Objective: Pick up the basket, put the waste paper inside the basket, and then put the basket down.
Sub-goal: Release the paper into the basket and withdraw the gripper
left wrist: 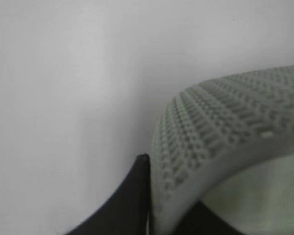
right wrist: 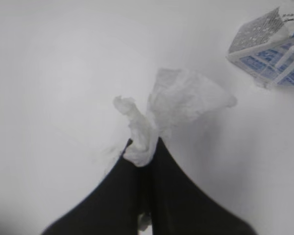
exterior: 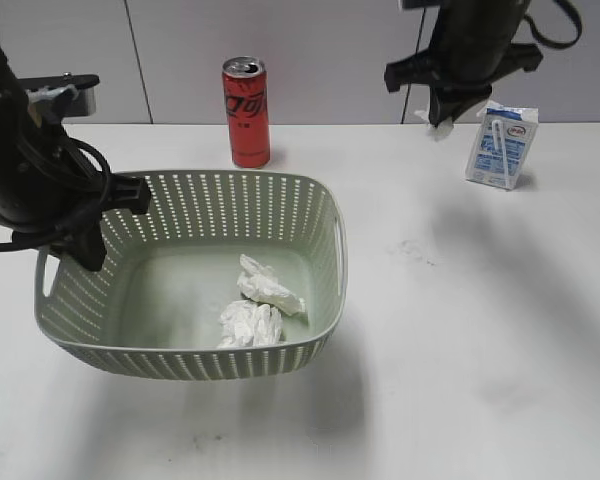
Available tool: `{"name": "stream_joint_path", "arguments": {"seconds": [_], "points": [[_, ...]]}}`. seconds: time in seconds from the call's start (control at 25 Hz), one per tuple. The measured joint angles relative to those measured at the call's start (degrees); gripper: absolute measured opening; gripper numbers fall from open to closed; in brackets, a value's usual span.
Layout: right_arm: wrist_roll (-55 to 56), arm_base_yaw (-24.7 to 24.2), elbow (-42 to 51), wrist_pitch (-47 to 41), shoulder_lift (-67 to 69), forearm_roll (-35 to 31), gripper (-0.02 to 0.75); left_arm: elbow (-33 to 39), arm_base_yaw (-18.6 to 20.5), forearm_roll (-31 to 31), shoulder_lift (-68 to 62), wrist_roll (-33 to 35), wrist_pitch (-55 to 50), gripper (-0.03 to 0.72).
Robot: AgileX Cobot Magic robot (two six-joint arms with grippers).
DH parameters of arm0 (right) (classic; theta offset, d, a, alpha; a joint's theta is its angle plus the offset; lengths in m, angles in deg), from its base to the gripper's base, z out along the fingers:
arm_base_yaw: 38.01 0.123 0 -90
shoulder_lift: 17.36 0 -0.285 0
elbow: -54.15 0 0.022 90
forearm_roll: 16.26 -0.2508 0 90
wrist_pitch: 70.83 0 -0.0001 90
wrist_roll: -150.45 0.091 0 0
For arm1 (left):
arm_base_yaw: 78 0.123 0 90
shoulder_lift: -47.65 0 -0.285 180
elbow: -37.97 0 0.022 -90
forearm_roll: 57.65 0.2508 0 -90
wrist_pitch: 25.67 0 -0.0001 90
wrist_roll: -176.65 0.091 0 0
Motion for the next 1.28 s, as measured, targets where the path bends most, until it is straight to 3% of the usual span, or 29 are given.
{"name": "stream_joint_path", "arguments": {"seconds": [0.2,0.56,0.8,0.88,0.96,1.12,1.16,1.28], "points": [[-7.76,5.75,1.06,-4.22,-10.93,-8.75,0.003,0.0,0.0,-0.12,0.0,0.0,-0.18,0.006],[-8.8,24.44,9.96,-4.45,-22.38,-11.61,0.002,0.0,0.0,-0.8,0.0,0.0,-0.81,0.006],[-8.87,30.71,23.25,10.97,-21.63,-14.18,0.012,0.0,0.0,-1.14,0.0,0.0,-1.94,0.006],[-8.87,30.87,26.23,15.5,-21.37,-15.5,0.062,0.0,0.0,-1.21,0.0,0.0,-2.35,0.006],[-8.87,30.87,27.67,18.07,-21.23,-15.64,0.174,0.0,0.0,-1.21,0.0,0.0,-2.45,0.006],[-8.81,30.87,28.01,19.42,-21.23,-15.75,0.54,0.0,0.0,-1.21,0.0,0.0,-2.48,0.006],[-8.76,30.87,28.01,19.42,-21.23,-15.77,0.59,0.0,0.0,-1.21,0.0,0.0,-2.48,0.006],[-7.73,30.87,28.01,19.42,-21.23,-15.77,0.626,0.0,0.0,-1.23,0.0,0.0,-2.52,0.006]]}}
